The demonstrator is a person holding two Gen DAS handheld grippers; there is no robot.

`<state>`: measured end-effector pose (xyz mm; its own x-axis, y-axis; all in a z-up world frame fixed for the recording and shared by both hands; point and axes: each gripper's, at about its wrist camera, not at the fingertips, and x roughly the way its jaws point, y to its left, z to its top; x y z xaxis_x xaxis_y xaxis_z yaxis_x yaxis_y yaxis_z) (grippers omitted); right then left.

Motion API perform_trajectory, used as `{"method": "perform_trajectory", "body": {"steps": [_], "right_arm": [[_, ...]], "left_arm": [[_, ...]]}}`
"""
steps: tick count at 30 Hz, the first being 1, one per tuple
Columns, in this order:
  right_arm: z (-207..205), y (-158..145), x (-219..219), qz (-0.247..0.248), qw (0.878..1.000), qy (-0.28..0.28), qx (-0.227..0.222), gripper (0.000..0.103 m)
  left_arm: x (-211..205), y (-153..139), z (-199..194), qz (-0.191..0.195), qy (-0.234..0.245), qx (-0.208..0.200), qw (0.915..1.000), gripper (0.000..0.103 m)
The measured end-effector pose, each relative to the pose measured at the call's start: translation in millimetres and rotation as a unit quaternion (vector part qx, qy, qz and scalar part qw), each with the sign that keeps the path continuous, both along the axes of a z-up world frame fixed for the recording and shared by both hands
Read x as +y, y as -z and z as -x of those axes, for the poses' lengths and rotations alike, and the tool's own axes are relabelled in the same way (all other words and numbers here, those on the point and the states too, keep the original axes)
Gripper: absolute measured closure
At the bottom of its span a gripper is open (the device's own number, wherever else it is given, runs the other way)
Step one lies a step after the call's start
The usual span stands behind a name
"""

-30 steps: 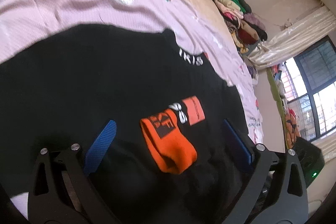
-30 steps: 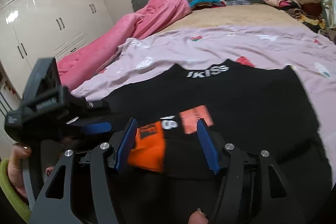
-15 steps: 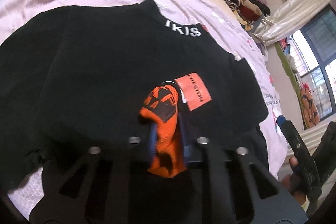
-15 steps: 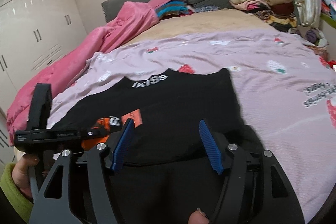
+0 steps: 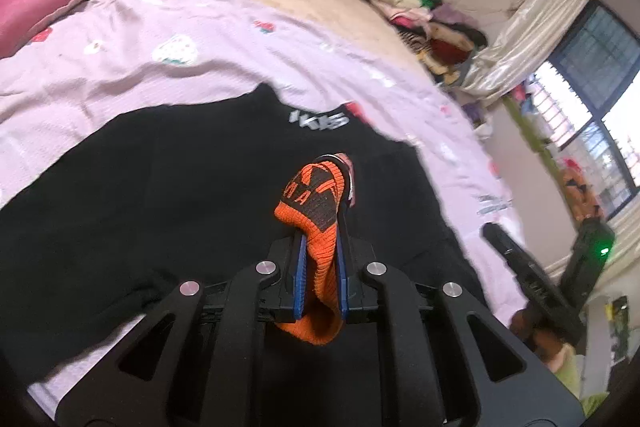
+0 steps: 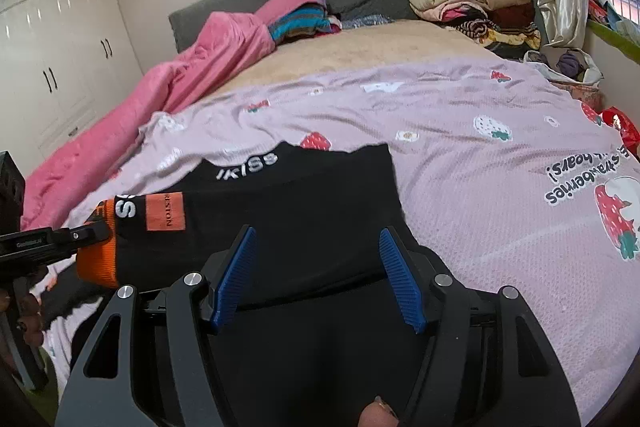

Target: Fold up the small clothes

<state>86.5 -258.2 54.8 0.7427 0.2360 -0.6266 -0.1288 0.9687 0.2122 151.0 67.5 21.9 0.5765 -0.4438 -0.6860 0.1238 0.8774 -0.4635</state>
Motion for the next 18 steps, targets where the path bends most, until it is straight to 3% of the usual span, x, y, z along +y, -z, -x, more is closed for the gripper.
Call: {"method": "perform_trajectory", "body": {"steps": [4,7,9,14,18], "right_arm": [[-9,7,7,0.021,1.0,0.0,0.009,0.04],[-18,12,16,0.039,0.999,-0.004,0.02,0.04],[-25,17,22,0.046,0.998,-0.012,0.029,0.04],[-45,30,38,0.058,0.996,-0.039,0.056,0.04],[-53,46,44,0.071,0.993,-0.048,0.085,0.038]], "left_arm": [[13,17,-6,-0.021,-0.02,0.03,0.9991,0.092],[23,15,-4,-0.055,-0.037,0.019,0.9976,0.083],[25,11,-2,-0.06,-0.043,0.012,0.9972,0.082],[7,22,-4,-0.073,-0.02,0.026,0.9968,0.081],[-6,50,-5,-0.096,-0.005,0.067,0.9932,0.076]]}}
